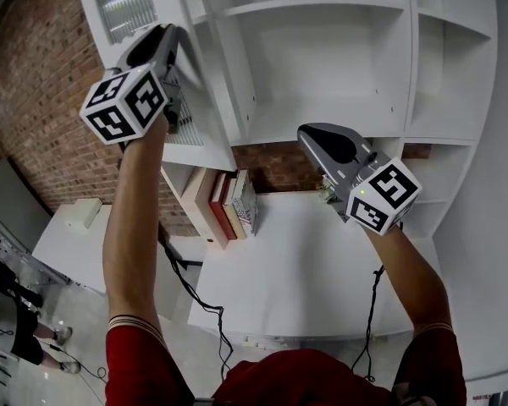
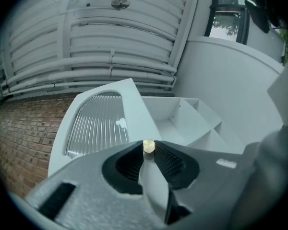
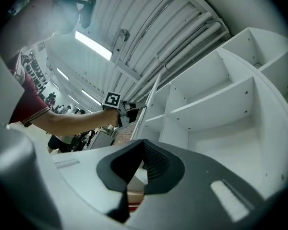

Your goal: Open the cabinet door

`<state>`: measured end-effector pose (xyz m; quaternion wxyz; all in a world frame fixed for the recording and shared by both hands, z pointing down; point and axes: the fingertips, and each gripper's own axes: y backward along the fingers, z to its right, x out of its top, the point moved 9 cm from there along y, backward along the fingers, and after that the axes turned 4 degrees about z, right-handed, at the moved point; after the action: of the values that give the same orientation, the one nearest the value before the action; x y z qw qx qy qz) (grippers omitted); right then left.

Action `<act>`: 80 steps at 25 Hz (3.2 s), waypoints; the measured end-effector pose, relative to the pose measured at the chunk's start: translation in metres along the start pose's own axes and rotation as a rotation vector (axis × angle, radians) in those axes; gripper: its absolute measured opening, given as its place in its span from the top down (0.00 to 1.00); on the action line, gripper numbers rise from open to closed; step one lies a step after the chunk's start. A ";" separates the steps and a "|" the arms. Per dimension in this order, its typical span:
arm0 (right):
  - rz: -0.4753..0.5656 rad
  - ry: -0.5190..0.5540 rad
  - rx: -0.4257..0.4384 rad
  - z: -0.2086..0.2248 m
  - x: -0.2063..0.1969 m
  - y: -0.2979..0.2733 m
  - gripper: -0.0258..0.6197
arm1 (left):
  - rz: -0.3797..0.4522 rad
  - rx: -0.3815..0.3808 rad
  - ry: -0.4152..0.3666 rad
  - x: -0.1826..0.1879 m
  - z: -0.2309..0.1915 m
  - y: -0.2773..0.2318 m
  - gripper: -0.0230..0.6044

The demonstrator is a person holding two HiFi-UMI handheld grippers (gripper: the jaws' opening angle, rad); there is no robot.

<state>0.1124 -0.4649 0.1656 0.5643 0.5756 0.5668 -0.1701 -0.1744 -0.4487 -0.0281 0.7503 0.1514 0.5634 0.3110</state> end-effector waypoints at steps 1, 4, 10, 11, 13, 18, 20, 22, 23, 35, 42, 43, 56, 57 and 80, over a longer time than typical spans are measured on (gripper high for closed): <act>0.004 -0.009 0.009 0.000 0.000 0.001 0.94 | 0.007 -0.001 0.012 0.004 -0.001 0.005 0.84; 0.015 -0.035 0.027 0.001 -0.004 0.003 0.94 | 0.017 -0.003 0.051 0.014 -0.004 0.016 0.84; 0.035 -0.051 0.011 -0.015 -0.001 -0.006 0.94 | 0.039 -0.051 0.100 0.030 -0.018 0.040 0.84; 0.038 -0.050 0.006 -0.019 0.000 -0.009 0.94 | 0.045 -0.063 0.108 0.032 -0.022 0.045 0.84; 0.046 -0.054 -0.008 -0.027 0.002 -0.016 0.94 | 0.054 -0.090 0.126 0.036 -0.028 0.055 0.84; 0.063 -0.057 -0.030 -0.054 0.006 -0.035 0.94 | 0.089 -0.144 0.176 0.044 -0.048 0.082 0.83; 0.059 -0.056 -0.034 -0.067 0.007 -0.042 0.94 | 0.107 -0.155 0.192 0.051 -0.058 0.095 0.83; 0.050 -0.056 -0.037 -0.079 0.007 -0.050 0.94 | 0.118 -0.161 0.194 0.058 -0.068 0.108 0.83; 0.048 -0.057 -0.037 -0.085 0.007 -0.053 0.94 | 0.122 -0.161 0.191 0.062 -0.073 0.115 0.82; 0.016 -0.058 -0.030 -0.143 0.000 -0.088 0.94 | 0.149 -0.128 0.189 0.078 -0.136 0.175 0.81; -0.010 -0.015 -0.056 -0.209 0.027 -0.102 0.94 | 0.192 -0.087 0.193 0.106 -0.186 0.235 0.83; -0.012 -0.010 -0.060 -0.216 0.031 -0.103 0.94 | 0.192 -0.083 0.188 0.111 -0.190 0.240 0.84; -0.018 -0.022 -0.092 -0.205 0.006 -0.101 0.94 | 0.138 -0.013 0.152 0.075 -0.215 0.228 0.89; -0.020 -0.021 -0.091 -0.206 0.005 -0.102 0.94 | 0.134 -0.010 0.150 0.074 -0.216 0.228 0.89; 0.005 -0.002 -0.043 -0.215 0.047 -0.064 0.94 | 0.110 -0.065 0.106 0.088 -0.109 0.305 0.96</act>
<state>-0.0229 -0.2797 0.1623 0.5775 0.5645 0.5685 -0.1570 -0.3520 -0.1742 0.0477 0.7057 0.1408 0.5828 0.3775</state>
